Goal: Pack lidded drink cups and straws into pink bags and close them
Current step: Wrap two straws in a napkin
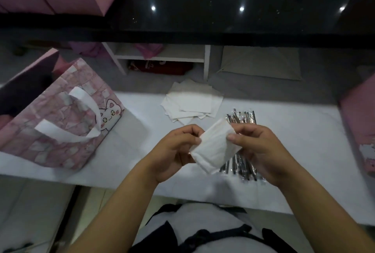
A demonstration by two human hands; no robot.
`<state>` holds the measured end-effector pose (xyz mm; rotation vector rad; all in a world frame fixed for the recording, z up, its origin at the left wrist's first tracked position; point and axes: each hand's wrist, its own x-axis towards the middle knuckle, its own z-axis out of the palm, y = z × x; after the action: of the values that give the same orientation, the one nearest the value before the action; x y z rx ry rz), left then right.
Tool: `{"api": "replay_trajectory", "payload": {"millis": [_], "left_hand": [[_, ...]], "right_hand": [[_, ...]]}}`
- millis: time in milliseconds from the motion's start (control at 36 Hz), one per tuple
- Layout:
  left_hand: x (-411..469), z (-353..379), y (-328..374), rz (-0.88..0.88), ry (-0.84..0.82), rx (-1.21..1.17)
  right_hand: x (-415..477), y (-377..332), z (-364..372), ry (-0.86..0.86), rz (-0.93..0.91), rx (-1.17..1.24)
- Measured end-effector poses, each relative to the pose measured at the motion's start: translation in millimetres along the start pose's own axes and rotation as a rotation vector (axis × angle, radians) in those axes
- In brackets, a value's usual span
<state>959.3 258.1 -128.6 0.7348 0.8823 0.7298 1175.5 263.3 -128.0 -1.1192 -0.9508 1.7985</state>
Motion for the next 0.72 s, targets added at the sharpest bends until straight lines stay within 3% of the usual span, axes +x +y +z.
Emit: {"api": "replay_trajectory", "payload": {"millis": [222, 389, 583, 722], "left_hand": [[-21, -2, -12, -0.010, 0.091, -0.096], [-26, -6, -23, 0.016, 0.089, -0.187], [-16, -2, -44, -0.001, 0.448, 0.065], [-6, -1, -46, 0.004, 0.498, 0.124]], "right_hand": [[6, 16, 18, -0.019, 0.042, 0.029], [10, 25, 22, 0.093, 0.021, 0.045], [10, 36, 11, 0.249, -0.034, -0.027], [4, 42, -4, 0.159, 0.121, -0.009]]}}
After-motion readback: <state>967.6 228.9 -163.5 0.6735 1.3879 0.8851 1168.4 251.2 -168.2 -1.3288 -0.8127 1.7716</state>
